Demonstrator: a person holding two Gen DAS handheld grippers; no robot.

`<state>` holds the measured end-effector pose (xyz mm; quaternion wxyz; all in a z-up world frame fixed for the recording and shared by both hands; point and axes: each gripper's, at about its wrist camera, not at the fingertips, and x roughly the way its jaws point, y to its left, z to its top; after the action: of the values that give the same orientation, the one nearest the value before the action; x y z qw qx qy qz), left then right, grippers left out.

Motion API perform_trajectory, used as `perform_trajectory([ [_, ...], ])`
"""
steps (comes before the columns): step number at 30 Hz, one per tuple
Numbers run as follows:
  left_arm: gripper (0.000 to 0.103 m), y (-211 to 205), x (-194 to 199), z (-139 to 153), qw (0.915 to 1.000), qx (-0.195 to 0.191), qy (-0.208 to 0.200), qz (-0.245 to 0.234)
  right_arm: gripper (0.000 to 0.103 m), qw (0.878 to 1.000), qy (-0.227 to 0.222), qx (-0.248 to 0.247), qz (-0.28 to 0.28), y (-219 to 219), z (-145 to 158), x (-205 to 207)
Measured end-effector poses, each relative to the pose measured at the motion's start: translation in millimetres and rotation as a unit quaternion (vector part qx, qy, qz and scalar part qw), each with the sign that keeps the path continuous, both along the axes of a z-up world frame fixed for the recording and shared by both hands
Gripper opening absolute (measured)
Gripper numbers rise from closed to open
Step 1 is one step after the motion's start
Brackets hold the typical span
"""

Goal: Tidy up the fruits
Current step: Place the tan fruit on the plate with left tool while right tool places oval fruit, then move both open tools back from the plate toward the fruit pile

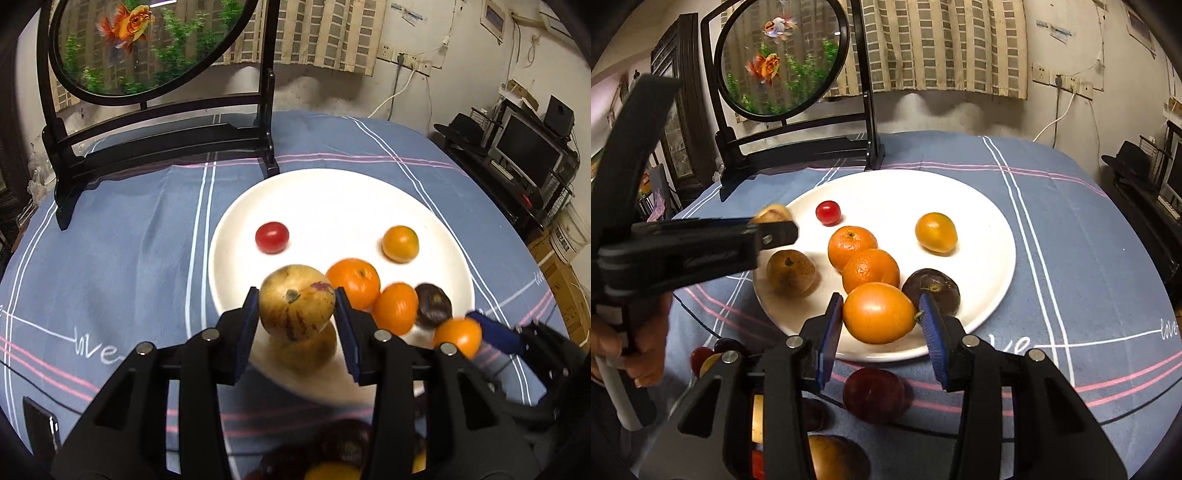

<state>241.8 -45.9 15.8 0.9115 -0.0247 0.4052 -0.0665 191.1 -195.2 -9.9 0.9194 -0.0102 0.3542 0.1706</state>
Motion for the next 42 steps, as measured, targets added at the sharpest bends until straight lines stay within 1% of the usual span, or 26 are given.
perform_trajectory([
  [1, 0.058, -0.6, 1.4, -0.2, 1.0, 0.001, -0.005, 0.002, 0.053, 1.0, -0.003, 0.004, 0.002, -1.2, 0.1, -1.3],
  [2, 0.063, -1.3, -0.1, 0.2, 0.9999, 0.002, -0.009, 0.006, 0.054, 1.0, -0.007, 0.007, -0.001, -4.0, 1.4, -3.1],
  [5, 0.064, -0.5, -6.8, 0.5, 1.0, -0.002, -0.006, 0.006, 0.054, 1.0, -0.012, 0.011, 0.0, -9.8, 8.4, -7.7],
  [7, 0.067, 2.4, -14.3, 1.3, 1.0, 0.001, -0.005, 0.008, 0.054, 1.0, -0.011, 0.011, 0.001, -11.4, 11.0, -12.0],
  [9, 0.078, 7.9, -26.4, 2.4, 0.9999, -0.002, -0.005, 0.014, 0.054, 1.0, -0.012, 0.012, 0.003, -14.3, 14.6, -16.9],
  [12, 0.079, 14.7, -45.7, 1.1, 0.9998, -0.009, -0.003, 0.016, 0.054, 1.0, -0.009, 0.014, 0.003, -19.6, 18.1, -24.7],
  [16, 0.079, 19.5, -65.9, -1.2, 0.9998, -0.004, 0.003, 0.019, 0.055, 1.0, 0.001, 0.015, 0.011, -24.4, 16.6, -35.2],
  [19, 0.083, 22.8, -81.7, -0.7, 0.9998, -0.002, 0.003, 0.022, 0.057, 1.0, 0.014, 0.008, 0.019, -27.8, 10.8, -45.5],
  [20, 0.084, 23.6, -86.4, -1.1, 0.9998, -0.002, 0.004, 0.021, 0.06, 1.0, 0.017, 0.005, 0.022, -29.0, 9.1, -48.5],
  [22, 0.084, 24.7, -97.5, -3.5, 0.9998, 0.001, 0.007, 0.018, 0.06, 0.999, 0.023, -0.005, 0.03, -30.1, 6.3, -54.8],
  [24, 0.086, 26.2, -106.6, -7.3, 0.9998, 0.006, 0.009, 0.016, 0.066, 0.998, 0.033, -0.015, 0.044, -30.1, 3.6, -60.7],
  [25, 0.087, 27.0, -109.7, -8.3, 0.9998, 0.008, 0.01, 0.014, 0.066, 0.998, 0.04, -0.019, 0.052, -29.9, 1.8, -62.9],
  [26, 0.087, 27.1, -112.0, -9.6, 0.9998, 0.011, 0.01, 0.013, 0.066, 0.995, 0.055, -0.033, 0.074, -26.7, -2.8, -66.8],
  [28, 0.087, 30.0, -115.3, -11.7, 0.9998, 0.016, 0.009, 0.011, 0.066, 0.992, 0.058, -0.056, 0.094, -23.0, -6.4, -72.5],
  [33, 0.087, 46.1, -117.7, -16.5, 0.9997, -0.005, 0.016, 0.019, 0.066, 0.989, 0.047, -0.062, 0.125, -21.3, -1.1, -81.5],
  [38, 0.088, 55.7, -116.2, -17.9, 0.9994, -0.014, 0.02, 0.024, 0.066, 0.982, 0.053, -0.095, 0.151, -9.2, -10.1, -88.8],
  [42, 0.088, 55.2, -119.4, -15.9, 0.9995, -0.019, 0.019, 0.018, 0.066, 0.98, 0.061, -0.108, 0.158, -3.6, -17.1, -90.3],
])
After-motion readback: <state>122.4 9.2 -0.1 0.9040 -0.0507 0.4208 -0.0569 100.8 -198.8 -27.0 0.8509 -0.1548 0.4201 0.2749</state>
